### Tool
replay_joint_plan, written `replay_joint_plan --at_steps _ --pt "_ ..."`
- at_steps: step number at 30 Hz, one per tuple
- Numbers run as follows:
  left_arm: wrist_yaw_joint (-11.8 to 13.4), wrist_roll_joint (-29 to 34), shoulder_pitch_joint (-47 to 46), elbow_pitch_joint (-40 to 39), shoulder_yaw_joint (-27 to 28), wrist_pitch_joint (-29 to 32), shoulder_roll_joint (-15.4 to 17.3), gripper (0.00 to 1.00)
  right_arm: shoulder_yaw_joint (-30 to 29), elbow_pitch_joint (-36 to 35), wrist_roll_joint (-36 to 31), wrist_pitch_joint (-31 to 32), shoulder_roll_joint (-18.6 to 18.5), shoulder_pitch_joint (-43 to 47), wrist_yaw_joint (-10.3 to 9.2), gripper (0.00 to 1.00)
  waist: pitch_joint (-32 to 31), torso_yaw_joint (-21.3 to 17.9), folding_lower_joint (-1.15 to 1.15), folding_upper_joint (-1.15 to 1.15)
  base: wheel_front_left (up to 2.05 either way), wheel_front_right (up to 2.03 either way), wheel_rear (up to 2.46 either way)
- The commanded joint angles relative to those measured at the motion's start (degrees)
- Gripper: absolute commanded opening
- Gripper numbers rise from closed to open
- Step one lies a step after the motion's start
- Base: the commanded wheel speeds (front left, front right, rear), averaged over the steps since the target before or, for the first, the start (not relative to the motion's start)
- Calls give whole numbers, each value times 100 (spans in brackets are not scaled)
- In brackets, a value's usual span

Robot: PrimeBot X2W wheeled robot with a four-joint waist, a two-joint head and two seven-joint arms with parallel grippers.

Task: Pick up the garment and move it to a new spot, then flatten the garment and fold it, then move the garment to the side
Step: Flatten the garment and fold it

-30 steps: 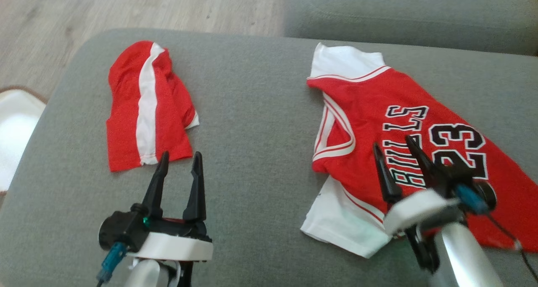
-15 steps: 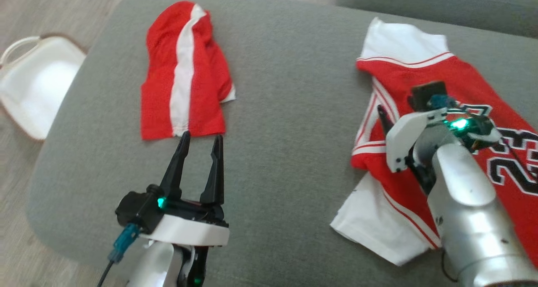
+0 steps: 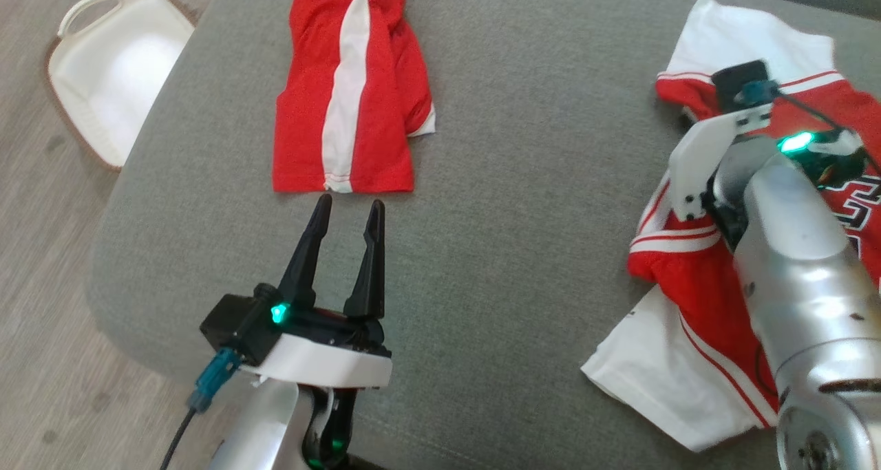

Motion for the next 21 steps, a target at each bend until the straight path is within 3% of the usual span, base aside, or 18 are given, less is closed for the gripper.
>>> replay_joint_plan --at_steps 1,10,20,21 --pt "31 -46 -220 -201 152 -31 34 100 13 -34 -36 -95 72 -154 39 0 95 87 -1 0 0 0 0" --pt "45 -158 -340 -226 29 -31 34 100 -566 -100 -129 -1045 97 -1060 39 0 281 300 -1 0 0 0 0" --pt "85 -259 -415 -244 -65 -31 34 100 -1393 -164 -925 -1788 89 -1858 39 0 370 538 -1 0 0 0 0" --pt "91 -264 -419 -246 -68 -31 34 100 -1453 -125 -1022 -1789 98 -1883 39 46 374 546 -1 0 0 0 0"
